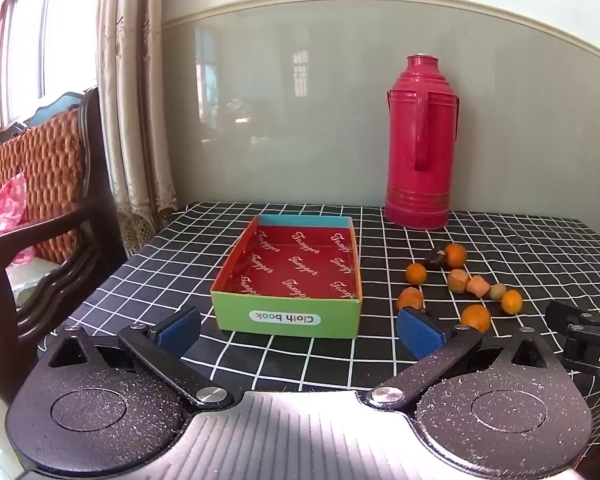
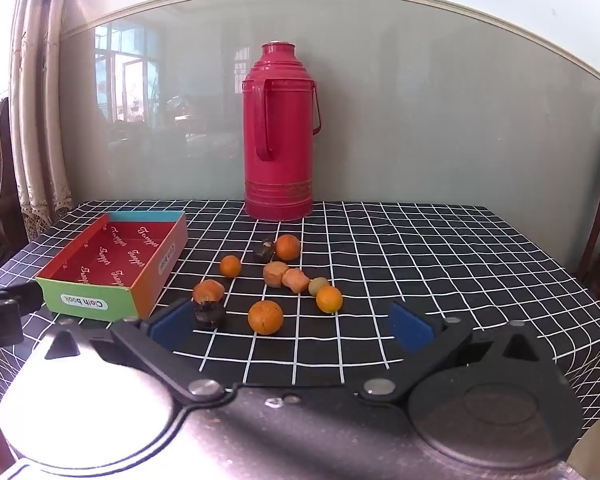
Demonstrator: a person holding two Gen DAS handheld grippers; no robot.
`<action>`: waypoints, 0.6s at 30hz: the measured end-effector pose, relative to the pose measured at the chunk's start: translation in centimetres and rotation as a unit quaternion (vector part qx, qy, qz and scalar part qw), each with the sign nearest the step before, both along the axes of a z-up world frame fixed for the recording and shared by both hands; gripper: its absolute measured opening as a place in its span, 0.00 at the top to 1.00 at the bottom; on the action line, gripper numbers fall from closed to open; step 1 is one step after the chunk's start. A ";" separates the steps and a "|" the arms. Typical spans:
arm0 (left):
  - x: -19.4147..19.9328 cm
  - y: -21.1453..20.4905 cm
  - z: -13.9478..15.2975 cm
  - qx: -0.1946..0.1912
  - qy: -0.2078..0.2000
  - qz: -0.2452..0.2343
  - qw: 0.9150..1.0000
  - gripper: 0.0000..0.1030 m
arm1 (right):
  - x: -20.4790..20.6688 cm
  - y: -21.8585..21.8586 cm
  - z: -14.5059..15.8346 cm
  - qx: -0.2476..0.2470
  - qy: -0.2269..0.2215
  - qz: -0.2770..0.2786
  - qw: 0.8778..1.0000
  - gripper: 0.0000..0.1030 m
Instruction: Organize fruits
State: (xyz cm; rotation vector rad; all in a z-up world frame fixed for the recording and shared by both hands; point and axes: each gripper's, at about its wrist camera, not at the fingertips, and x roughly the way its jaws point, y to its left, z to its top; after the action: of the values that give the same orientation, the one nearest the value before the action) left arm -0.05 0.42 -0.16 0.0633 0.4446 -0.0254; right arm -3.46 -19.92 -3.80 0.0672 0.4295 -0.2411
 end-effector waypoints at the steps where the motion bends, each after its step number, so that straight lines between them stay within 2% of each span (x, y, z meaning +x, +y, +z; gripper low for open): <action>1: 0.1 -0.1 0.0 0.000 0.001 0.000 1.000 0.00 | 0.0 0.0 0.0 0.000 0.001 0.000 1.000 0.06; 18: 0.3 -0.1 0.0 -0.001 0.003 0.004 1.000 0.00 | 0.2 0.0 -0.1 0.000 0.003 0.003 1.000 0.06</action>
State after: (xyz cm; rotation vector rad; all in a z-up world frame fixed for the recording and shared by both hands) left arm 0.29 0.33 -0.17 0.0593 0.4504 -0.0183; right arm -3.28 -19.87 -3.86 0.0650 0.4345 -0.2364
